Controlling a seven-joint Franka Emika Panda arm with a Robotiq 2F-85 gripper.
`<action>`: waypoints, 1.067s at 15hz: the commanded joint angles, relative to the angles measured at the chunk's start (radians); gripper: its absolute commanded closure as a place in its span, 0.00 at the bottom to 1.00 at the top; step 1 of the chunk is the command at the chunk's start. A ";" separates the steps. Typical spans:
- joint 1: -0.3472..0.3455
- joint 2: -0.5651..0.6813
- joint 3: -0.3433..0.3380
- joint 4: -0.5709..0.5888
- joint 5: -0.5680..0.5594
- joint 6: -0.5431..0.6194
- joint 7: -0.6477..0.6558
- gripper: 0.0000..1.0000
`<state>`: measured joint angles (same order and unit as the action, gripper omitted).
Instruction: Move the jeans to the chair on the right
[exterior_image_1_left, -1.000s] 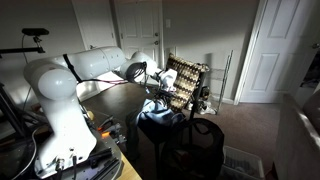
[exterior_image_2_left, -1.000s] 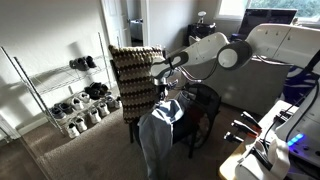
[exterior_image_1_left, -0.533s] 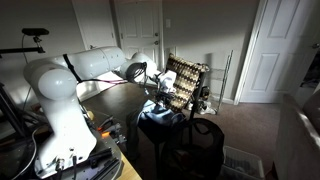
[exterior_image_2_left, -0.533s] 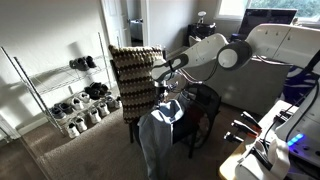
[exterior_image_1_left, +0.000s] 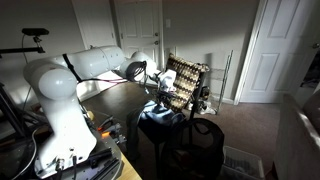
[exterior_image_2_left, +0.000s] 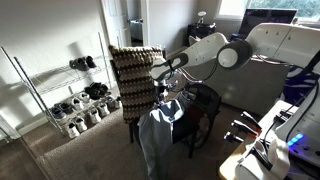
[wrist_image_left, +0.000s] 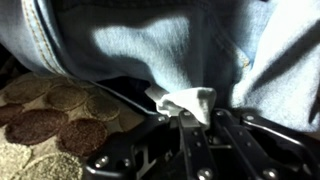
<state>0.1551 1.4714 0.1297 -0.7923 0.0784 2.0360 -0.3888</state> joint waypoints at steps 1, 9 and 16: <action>0.021 -0.115 -0.035 -0.131 -0.039 0.015 0.004 0.97; 0.117 -0.384 -0.139 -0.455 -0.172 0.115 0.025 0.97; 0.152 -0.588 -0.136 -0.743 -0.282 0.323 0.106 0.97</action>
<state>0.3074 1.0240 -0.0105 -1.3457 -0.1191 2.2623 -0.3625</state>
